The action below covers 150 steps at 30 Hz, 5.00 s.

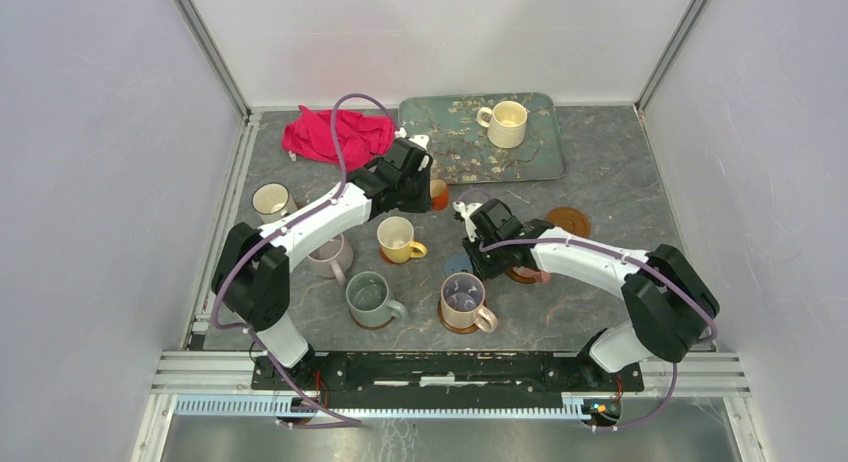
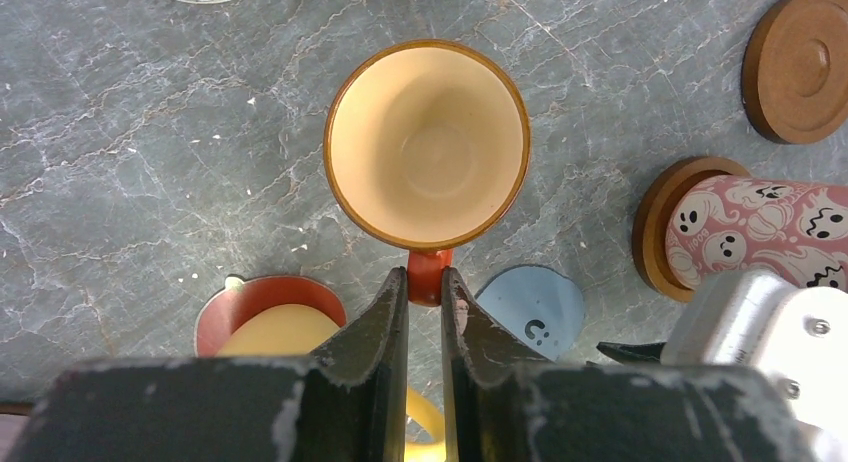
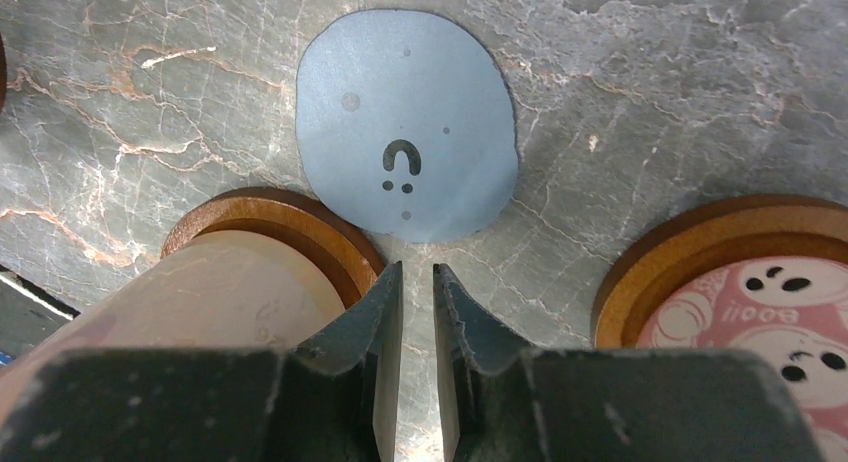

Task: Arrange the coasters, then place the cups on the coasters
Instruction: Move the coaster to the center of the board, then place the cup on the coaster.

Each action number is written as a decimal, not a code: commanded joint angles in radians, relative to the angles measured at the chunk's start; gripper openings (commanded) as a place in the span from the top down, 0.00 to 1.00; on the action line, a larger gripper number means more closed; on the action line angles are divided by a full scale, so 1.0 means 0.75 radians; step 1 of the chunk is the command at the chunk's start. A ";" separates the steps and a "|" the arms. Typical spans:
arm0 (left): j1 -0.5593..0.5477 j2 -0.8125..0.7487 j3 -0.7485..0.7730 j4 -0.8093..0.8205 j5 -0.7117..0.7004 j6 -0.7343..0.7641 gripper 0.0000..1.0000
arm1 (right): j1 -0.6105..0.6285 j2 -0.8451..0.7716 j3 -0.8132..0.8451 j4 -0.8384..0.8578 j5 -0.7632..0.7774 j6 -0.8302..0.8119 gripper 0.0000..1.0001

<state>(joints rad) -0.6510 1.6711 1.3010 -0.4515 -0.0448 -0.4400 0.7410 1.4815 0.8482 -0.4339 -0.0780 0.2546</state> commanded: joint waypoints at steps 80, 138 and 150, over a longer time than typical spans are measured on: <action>0.032 0.208 0.111 0.074 0.010 0.047 0.98 | -0.123 0.073 0.498 -0.046 0.300 0.046 0.60; -0.306 0.038 -0.135 0.088 -0.215 0.157 0.98 | -0.162 -0.114 0.509 -0.135 0.450 0.022 0.53; -0.314 0.016 -0.174 0.099 -0.217 0.160 0.69 | -0.162 -0.130 0.491 -0.136 0.448 0.023 0.53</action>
<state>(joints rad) -0.8787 1.7138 1.1831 -0.4263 -0.1833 -0.3653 0.6228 1.4162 1.2209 -0.5407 0.2310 0.2806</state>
